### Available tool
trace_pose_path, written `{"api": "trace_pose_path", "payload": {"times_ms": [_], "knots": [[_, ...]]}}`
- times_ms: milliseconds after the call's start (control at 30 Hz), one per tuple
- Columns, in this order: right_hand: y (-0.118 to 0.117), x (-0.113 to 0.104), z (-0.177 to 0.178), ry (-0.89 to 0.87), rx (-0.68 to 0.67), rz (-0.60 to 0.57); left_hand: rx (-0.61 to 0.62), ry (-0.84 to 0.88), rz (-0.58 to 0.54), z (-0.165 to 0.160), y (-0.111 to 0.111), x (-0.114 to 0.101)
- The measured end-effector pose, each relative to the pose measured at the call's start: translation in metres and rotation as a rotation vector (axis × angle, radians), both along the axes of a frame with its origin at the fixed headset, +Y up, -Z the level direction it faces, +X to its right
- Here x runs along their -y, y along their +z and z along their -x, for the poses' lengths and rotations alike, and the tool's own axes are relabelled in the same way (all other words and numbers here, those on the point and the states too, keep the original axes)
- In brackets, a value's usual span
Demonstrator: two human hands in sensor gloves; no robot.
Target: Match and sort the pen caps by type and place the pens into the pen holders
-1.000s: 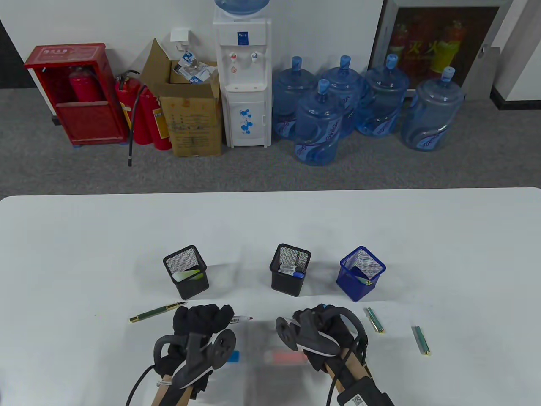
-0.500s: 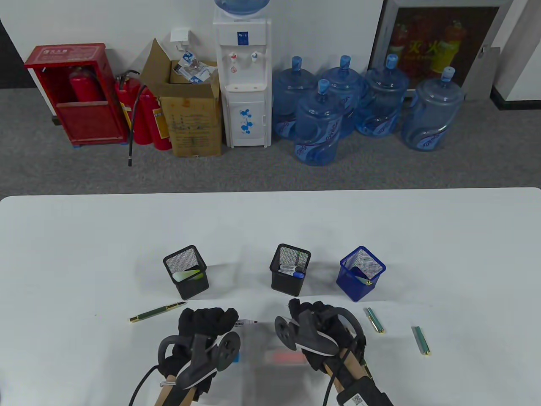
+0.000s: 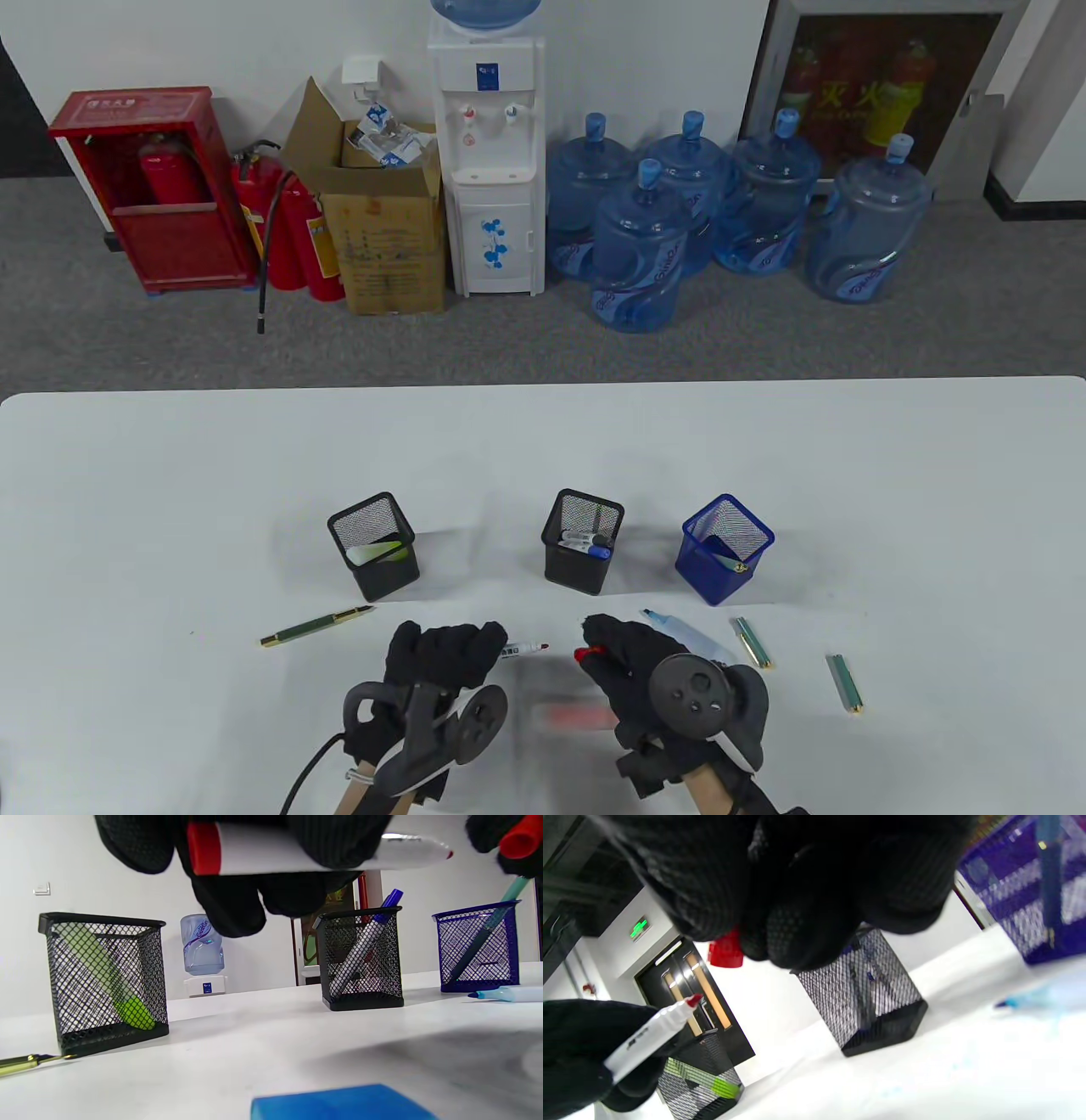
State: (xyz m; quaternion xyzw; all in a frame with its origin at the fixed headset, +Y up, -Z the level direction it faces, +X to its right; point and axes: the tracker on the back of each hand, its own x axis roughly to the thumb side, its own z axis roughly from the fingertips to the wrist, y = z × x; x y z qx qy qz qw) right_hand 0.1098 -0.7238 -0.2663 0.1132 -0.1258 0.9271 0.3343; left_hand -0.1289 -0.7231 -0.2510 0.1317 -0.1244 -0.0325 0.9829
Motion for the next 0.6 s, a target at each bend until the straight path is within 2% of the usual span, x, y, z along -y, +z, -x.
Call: {"api": "trace_pose_path", "payload": {"times_ms": [167,300,600], "knots": [[-0.004,0.007,0.002,-0.066,-0.029,0.045,0.025,0.008,-0.011,-0.005,0.002,0.000],[-0.008,0.012,0.001,-0.184,-0.028,0.101,0.034,0.013,-0.010,-0.010,0.002,0.002],[-0.013,0.019,-0.005,-0.274,-0.036,0.175,0.049,0.057,-0.004,-0.013,0.003,0.003]]}}
